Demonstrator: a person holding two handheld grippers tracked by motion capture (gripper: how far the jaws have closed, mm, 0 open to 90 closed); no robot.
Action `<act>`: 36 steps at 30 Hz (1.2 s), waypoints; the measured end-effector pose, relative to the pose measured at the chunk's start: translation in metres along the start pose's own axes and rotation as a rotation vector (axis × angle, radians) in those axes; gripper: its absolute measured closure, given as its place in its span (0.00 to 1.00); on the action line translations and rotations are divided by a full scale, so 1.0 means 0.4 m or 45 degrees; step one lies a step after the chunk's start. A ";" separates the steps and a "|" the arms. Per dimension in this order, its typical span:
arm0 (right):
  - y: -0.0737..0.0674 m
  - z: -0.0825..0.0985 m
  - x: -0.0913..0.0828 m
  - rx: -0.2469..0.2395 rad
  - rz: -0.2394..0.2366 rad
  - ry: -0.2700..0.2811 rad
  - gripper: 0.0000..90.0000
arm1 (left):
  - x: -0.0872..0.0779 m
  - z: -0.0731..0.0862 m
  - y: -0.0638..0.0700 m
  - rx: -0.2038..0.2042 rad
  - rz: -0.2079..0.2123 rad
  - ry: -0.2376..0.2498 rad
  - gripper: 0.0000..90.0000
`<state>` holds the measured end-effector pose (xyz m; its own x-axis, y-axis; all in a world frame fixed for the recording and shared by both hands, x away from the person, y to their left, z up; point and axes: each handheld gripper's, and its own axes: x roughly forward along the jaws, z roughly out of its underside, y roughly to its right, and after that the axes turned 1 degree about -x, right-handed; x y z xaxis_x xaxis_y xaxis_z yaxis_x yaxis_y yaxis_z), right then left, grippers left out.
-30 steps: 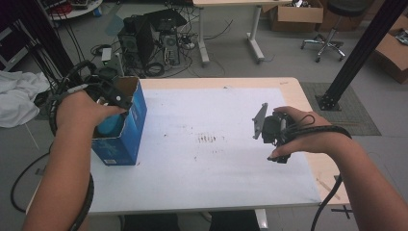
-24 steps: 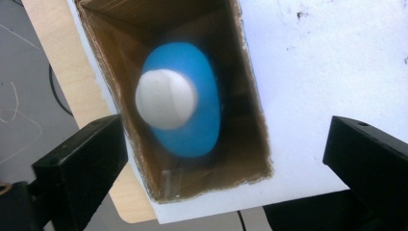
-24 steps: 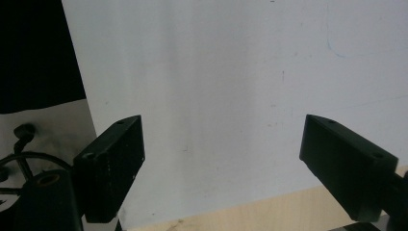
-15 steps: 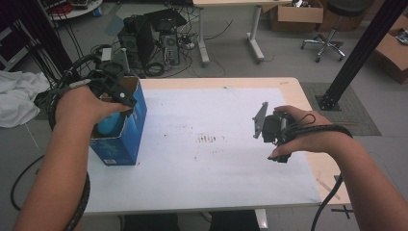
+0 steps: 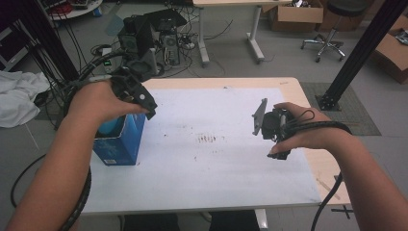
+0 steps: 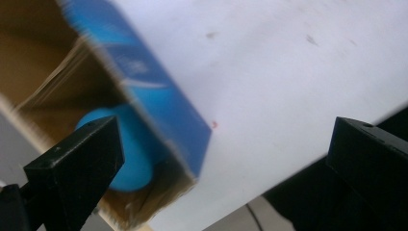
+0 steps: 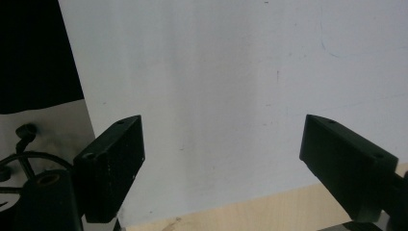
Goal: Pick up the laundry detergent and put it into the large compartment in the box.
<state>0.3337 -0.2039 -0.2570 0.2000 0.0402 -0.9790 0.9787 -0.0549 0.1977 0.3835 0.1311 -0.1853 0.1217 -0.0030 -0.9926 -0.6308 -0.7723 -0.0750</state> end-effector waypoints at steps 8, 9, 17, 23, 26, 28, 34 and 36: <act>0.011 -0.004 -0.007 -0.006 -0.003 -0.011 0.18 | 0.029 -0.038 0.088 0.322 0.022 -0.044 0.00; 0.012 -0.003 -0.008 -0.006 -0.002 -0.012 0.18 | 0.031 -0.040 0.096 0.353 0.025 -0.042 0.00; 0.021 -0.002 -0.013 -0.012 -0.010 -0.017 0.18 | 0.032 -0.050 0.163 0.563 0.135 0.002 0.00; 0.026 -0.011 -0.012 -0.033 -0.016 -0.031 0.18 | 0.033 -0.040 0.213 0.727 0.132 -0.029 0.00; 0.028 -0.017 -0.014 -0.044 -0.019 -0.035 0.18 | 0.036 -0.033 0.232 0.796 0.152 -0.029 0.00; 0.031 -0.022 -0.015 -0.045 -0.016 -0.040 0.18 | 0.042 -0.031 0.239 0.835 0.159 -0.035 0.00; 0.038 -0.034 -0.015 -0.059 -0.023 -0.046 0.18 | 0.058 -0.032 0.244 0.895 0.152 -0.049 0.00; 0.041 -0.036 -0.014 -0.056 -0.026 -0.048 0.18 | 0.058 -0.033 0.242 0.897 0.154 -0.044 0.00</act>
<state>0.3494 -0.1908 -0.2474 0.1789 0.0034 -0.9839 0.9838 -0.0104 0.1788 0.3353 0.0478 -0.2144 0.0028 -0.0338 -0.9994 -0.9848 -0.1739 0.0031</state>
